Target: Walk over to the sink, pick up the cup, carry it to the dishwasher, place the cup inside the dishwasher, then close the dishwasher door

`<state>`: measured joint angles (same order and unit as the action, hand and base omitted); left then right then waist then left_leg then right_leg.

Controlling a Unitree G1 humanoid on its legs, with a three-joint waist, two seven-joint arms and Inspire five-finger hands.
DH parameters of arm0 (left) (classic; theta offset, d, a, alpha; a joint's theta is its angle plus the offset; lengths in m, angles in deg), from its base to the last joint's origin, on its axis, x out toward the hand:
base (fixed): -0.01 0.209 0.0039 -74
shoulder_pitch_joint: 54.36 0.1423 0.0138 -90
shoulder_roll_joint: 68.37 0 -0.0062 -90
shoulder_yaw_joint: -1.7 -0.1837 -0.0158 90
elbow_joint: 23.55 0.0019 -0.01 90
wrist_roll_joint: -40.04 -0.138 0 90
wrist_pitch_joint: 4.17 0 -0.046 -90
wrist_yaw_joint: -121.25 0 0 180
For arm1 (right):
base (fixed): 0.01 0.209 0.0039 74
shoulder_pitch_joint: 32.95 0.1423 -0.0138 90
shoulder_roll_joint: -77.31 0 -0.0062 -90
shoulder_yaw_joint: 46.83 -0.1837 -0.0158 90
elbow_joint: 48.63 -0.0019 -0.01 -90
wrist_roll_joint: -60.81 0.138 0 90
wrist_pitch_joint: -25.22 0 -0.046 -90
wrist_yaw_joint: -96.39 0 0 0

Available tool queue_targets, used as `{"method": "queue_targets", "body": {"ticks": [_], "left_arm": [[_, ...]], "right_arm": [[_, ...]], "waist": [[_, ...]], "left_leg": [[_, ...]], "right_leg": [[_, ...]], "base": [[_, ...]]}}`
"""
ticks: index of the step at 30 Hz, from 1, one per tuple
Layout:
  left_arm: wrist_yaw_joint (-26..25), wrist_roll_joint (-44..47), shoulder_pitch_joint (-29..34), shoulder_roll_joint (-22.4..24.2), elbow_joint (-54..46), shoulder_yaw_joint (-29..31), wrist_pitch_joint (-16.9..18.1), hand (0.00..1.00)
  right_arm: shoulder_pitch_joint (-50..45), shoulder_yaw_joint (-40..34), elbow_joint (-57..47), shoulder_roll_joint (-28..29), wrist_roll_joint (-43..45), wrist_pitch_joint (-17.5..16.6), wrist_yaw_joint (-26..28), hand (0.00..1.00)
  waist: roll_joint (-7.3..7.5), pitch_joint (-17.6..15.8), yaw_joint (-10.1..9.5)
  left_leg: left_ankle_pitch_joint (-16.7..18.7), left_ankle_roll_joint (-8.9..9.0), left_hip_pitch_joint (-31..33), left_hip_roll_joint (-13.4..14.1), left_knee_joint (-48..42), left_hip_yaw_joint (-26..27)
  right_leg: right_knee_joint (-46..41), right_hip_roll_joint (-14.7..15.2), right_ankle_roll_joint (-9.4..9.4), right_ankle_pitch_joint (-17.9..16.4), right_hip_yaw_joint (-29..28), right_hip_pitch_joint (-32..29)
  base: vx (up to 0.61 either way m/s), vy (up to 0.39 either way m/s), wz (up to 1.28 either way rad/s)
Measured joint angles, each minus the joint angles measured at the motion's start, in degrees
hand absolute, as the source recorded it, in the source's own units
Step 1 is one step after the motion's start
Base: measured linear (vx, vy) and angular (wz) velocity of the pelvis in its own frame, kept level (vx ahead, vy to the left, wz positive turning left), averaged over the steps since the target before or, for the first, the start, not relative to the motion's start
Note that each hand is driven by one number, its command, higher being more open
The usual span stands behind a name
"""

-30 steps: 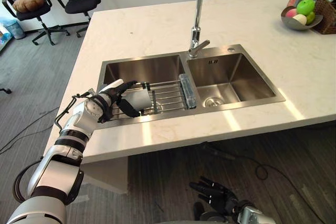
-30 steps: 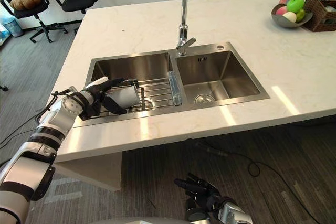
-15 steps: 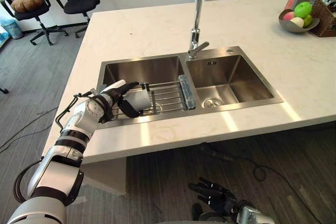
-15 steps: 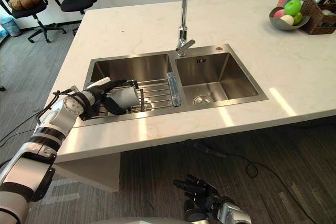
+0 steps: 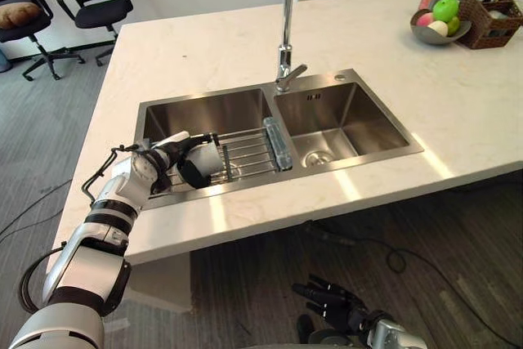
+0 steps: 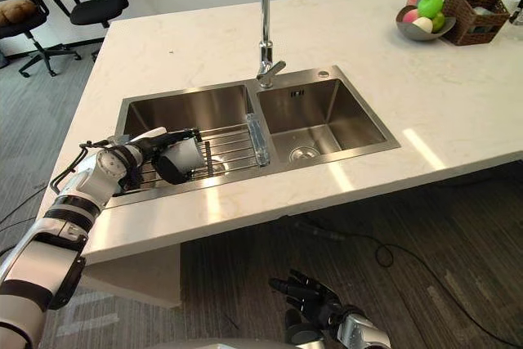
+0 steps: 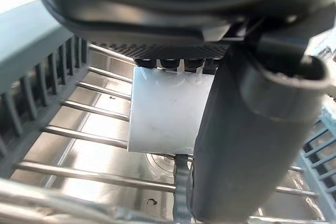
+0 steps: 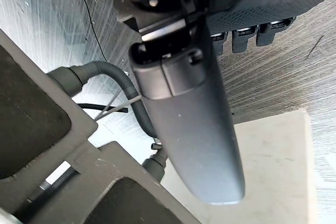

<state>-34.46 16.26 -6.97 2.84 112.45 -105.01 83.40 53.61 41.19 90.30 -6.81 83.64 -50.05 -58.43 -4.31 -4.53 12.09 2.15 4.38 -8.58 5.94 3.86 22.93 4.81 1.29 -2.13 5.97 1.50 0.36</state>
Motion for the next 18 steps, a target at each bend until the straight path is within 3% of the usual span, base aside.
{"method": "queue_targets", "body": {"ticks": [6, 14, 18], "left_arm": [[-2.3, -1.0, -0.8, 1.3, 3.0, 0.6, -0.1, 0.0], [-10.9, -0.9, -0.2, 3.7, 6.3, 2.1, 0.7, 0.0], [-16.1, 0.2, 1.5, 3.9, 6.2, 3.0, 3.0, 0.0]], "right_arm": [[-0.1, -0.2, -0.1, -0.2, -0.1, 0.0, 0.6, 1.0], [-0.3, -0.3, -0.1, -0.3, -0.1, 0.0, 0.7, 1.0], [-0.4, -0.3, -0.1, -0.4, 0.0, -0.1, 0.7, 1.0]], "waist": [[-0.33, 0.1, 0.06], [-0.42, 0.1, 0.0], [-0.43, 0.1, -0.27]], "left_leg": [[0.2, 0.23, 0.0, 0.2, -0.3, 0.4], [0.2, 0.27, -0.1, 0.4, -0.7, 0.0], [0.2, 0.28, 0.1, 0.7, -0.7, -0.7]], "right_leg": [[0.0, -0.1, 0.01, 0.0, -0.3, 0.0], [-0.1, -0.2, 0.19, -0.1, 0.1, 0.4], [-0.1, -0.3, 0.37, -0.3, 0.8, 0.6]], "base": [[-0.03, -0.018, -0.03], [-0.06, -0.022, 0.02], [-0.03, -0.022, 0.07]]}}
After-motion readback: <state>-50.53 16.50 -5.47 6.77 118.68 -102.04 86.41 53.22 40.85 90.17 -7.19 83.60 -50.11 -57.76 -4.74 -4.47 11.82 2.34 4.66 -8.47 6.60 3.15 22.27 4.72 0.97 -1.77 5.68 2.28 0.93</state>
